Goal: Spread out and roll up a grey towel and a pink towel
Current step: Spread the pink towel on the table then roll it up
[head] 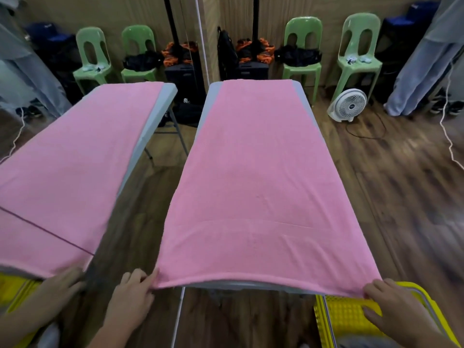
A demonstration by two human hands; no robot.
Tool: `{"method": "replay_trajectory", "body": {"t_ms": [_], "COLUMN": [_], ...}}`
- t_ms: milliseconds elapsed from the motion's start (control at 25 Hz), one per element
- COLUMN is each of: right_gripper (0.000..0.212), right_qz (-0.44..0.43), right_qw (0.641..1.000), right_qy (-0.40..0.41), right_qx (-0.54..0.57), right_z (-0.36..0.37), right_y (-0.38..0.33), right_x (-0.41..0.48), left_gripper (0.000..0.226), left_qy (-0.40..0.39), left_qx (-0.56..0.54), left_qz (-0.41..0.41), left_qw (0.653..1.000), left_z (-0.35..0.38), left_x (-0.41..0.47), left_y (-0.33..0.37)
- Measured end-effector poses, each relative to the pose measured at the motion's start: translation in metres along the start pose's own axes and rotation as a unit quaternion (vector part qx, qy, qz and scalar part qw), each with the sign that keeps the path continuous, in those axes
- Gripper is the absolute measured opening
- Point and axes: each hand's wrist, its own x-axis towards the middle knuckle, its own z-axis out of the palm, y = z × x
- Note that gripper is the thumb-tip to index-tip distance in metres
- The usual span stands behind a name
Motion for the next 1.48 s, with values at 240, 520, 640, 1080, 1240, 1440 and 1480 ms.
{"method": "replay_trajectory", "body": {"t_ms": [240, 520, 640, 1080, 1240, 1440, 1480], "right_gripper": [0.034, 0.062, 0.064, 0.060, 0.058, 0.067, 0.068], "right_qz": [-0.017, -0.098, -0.058, -0.032, -0.084, -0.086, -0.068], "right_qw": [0.995, 0.993, 0.997, 0.990, 0.993, 0.995, 0.996], "right_qy": [0.088, 0.062, 0.055, 0.129, 0.041, 0.017, 0.032], "right_qx": [0.045, -0.007, 0.015, 0.041, 0.068, 0.046, 0.039], "right_z": [-0.002, 0.042, 0.043, -0.003, 0.004, 0.009, 0.010], "right_y": [-0.094, -0.192, -0.125, -0.057, -0.178, -0.158, -0.133], "right_x": [0.060, 0.159, 0.135, 0.155, 0.265, 0.302, 0.295], "left_gripper": [0.045, 0.063, 0.065, 0.064, 0.060, 0.064, 0.064], "left_qy": [0.127, 0.007, 0.031, 0.023, 0.019, 0.023, 0.032], "left_qx": [-0.156, -0.045, -0.066, -0.121, -0.128, -0.096, -0.098], "left_qz": [0.165, 0.180, 0.151, 0.080, 0.167, 0.154, 0.146], "left_qw": [0.965, 0.983, 0.986, 0.989, 0.977, 0.983, 0.984], "left_z": [-0.031, -0.019, -0.009, -0.023, -0.038, -0.035, -0.036], "left_x": [0.024, 0.084, 0.079, 0.103, 0.189, 0.232, 0.234], "left_y": [0.097, 0.210, 0.181, 0.172, 0.264, 0.234, 0.216]}}
